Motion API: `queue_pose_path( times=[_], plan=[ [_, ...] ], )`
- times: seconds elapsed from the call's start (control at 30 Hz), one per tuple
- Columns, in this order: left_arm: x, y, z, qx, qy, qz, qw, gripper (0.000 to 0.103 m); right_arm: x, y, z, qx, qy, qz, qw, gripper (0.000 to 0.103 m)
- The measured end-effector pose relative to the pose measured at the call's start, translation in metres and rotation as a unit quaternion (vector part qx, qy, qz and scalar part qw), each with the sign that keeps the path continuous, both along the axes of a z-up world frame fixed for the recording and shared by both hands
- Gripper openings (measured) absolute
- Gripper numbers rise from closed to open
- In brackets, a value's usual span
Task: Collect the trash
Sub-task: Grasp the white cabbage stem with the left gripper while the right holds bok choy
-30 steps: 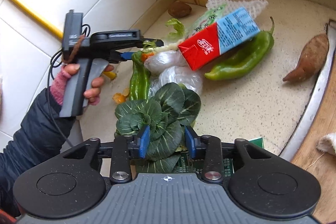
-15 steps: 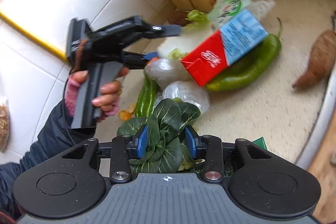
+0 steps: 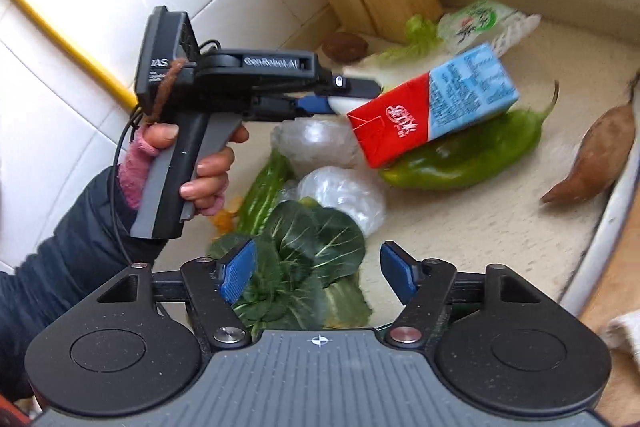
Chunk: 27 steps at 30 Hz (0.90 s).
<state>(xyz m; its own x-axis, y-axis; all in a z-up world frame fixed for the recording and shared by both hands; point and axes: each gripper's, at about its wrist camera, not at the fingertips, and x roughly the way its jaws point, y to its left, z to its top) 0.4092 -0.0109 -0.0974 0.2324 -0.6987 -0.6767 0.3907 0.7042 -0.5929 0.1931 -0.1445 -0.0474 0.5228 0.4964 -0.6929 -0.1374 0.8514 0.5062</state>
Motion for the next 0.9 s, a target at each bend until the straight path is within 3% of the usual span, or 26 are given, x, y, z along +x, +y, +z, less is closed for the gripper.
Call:
queue_pose_path(
  times=[0.13, 0.37, 0.43, 0.47, 0.57, 0.6, 0.67, 0.77, 0.9],
  plan=[
    [0.003, 0.005, -0.005, -0.025, 0.017, 0.019, 0.9994, 0.040, 0.003, -0.008, 0.003, 0.012, -0.001, 0.009, 1.000, 0.076],
    [0.007, 0.006, -0.021, -0.079, 0.003, 0.042, 0.9960, 0.050, 0.010, 0.008, -0.007, -0.003, 0.024, 0.056, 0.998, 0.077],
    [0.008, 0.002, -0.021, -0.074, 0.001, 0.043, 0.9964, 0.052, 0.012, 0.017, -0.010, -0.012, 0.029, 0.066, 0.997, 0.077],
    [0.007, -0.002, -0.018, -0.060, -0.008, 0.036, 0.9975, 0.052, 0.010, 0.020, -0.009, -0.014, 0.026, 0.072, 0.997, 0.072],
    [-0.003, -0.017, -0.003, 0.016, -0.044, -0.002, 0.9989, 0.038, 0.003, 0.030, -0.004, -0.015, 0.026, 0.086, 0.996, 0.056],
    [-0.006, -0.019, -0.001, 0.029, -0.046, -0.015, 0.9984, 0.034, -0.001, 0.031, -0.002, -0.019, 0.029, 0.082, 0.996, 0.055],
    [-0.014, -0.021, -0.002, 0.031, -0.044, -0.035, 0.9979, 0.012, -0.007, 0.026, 0.001, -0.010, 0.037, 0.071, 0.997, 0.049],
    [-0.017, -0.011, 0.004, 0.012, -0.043, -0.022, 0.9988, 0.009, -0.015, 0.010, -0.001, 0.031, 0.053, 0.040, 0.997, 0.035],
    [-0.026, -0.001, 0.016, -0.002, -0.049, -0.031, 0.9983, 0.009, -0.027, -0.009, -0.002, 0.051, 0.058, 0.001, 0.997, 0.032]
  ],
)
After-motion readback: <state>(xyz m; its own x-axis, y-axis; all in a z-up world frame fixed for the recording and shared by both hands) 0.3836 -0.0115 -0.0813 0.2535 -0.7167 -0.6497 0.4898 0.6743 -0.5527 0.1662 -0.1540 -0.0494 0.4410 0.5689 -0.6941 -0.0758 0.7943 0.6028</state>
